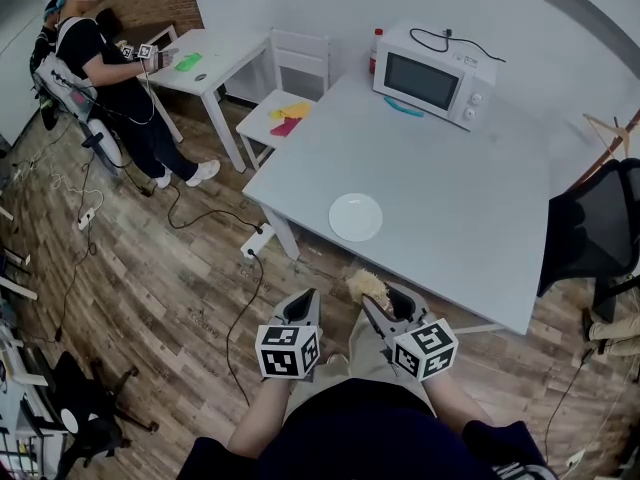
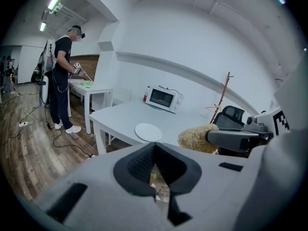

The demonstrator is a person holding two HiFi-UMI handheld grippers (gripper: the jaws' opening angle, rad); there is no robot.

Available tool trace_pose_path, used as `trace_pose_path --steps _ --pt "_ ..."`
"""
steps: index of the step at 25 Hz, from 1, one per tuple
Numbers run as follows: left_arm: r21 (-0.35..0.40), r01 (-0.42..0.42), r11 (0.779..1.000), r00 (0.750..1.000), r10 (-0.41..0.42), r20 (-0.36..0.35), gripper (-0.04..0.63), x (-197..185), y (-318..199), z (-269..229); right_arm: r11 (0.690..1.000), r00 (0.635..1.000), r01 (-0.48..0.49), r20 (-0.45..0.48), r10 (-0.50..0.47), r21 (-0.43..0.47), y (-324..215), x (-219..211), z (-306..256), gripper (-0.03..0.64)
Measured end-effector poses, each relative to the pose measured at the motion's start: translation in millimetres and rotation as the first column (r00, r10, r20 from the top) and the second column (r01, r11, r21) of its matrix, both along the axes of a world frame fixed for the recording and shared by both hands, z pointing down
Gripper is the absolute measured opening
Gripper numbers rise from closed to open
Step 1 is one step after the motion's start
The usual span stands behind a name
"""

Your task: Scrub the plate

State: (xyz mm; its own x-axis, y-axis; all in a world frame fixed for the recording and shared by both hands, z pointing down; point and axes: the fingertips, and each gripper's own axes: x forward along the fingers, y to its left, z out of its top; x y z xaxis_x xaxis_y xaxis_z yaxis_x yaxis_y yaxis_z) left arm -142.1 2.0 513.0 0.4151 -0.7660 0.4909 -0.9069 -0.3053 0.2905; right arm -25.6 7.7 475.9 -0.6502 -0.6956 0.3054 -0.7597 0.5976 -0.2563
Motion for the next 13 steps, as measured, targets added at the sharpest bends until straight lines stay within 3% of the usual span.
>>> trace_pose_path --steps 13 --pt "0.0 -0.028 1.0 0.999 0.028 -0.016 0.018 10.2 -1.1 -1.8 1.0 1.0 -0.006 -0.003 0.006 0.008 2.7 4.6 -6.0 0.179"
